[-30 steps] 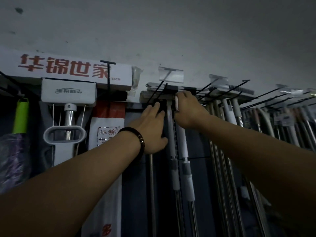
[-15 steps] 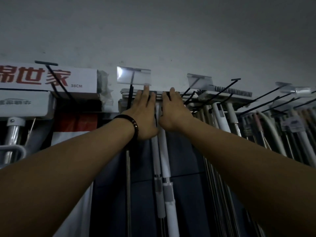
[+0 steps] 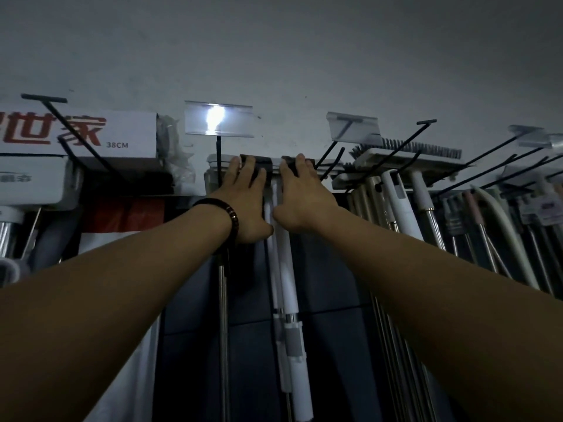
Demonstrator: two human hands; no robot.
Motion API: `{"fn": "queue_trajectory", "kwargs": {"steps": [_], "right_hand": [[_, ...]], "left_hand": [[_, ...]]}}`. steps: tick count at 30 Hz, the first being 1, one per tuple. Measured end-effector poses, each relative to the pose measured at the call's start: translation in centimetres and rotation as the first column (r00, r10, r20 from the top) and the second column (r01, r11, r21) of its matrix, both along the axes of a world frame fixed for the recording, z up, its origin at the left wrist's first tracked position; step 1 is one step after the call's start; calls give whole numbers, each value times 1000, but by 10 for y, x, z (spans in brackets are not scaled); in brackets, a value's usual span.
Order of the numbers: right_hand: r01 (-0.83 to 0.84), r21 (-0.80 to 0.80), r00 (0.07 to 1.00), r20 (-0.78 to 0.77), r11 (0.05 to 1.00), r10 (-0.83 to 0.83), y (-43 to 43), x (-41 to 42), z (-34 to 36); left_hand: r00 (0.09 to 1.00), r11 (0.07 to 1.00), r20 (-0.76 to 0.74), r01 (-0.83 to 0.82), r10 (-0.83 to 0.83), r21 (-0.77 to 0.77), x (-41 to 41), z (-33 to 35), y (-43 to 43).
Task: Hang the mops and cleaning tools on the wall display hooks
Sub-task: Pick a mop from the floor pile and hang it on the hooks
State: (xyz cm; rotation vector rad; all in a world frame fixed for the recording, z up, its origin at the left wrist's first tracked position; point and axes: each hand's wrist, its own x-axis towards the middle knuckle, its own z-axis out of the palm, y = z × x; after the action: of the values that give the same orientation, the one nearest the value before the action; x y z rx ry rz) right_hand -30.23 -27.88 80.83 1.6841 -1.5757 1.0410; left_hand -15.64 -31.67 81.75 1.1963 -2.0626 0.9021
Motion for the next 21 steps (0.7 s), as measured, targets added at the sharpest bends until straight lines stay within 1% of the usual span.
{"fn": "queue_trajectory", "kwargs": {"steps": [5, 9, 11, 15, 17, 19, 21], "right_hand": [[23, 42, 1000, -18, 999, -22, -1, 0, 0], [24, 75, 999, -24, 997, -22, 3, 1, -2], [-18, 75, 1000, -4, 997, 18, 6, 1, -3], [-154, -8, 987, 43, 988, 154, 8, -1, -12], [-176, -53, 982, 60, 983, 179, 6, -1, -23], [-195, -70, 977, 69, 978, 200, 5, 2, -35], [-222, -65, 971, 72, 973, 226, 8, 10, -47]], "left_hand": [[1000, 999, -1, -31, 32, 30, -4, 2, -2], [1000, 1000, -20, 2, -2, 15, -1, 0, -2], [997, 998, -38, 61, -61, 7, 1, -3, 1], [970, 975, -101, 224, -222, 4, 7, -15, 11], [946, 953, -125, 303, -299, 13, 11, -28, 18], [928, 937, -164, 347, -335, 48, 17, -45, 27], [925, 934, -202, 346, -322, 94, 27, -62, 37]]}}
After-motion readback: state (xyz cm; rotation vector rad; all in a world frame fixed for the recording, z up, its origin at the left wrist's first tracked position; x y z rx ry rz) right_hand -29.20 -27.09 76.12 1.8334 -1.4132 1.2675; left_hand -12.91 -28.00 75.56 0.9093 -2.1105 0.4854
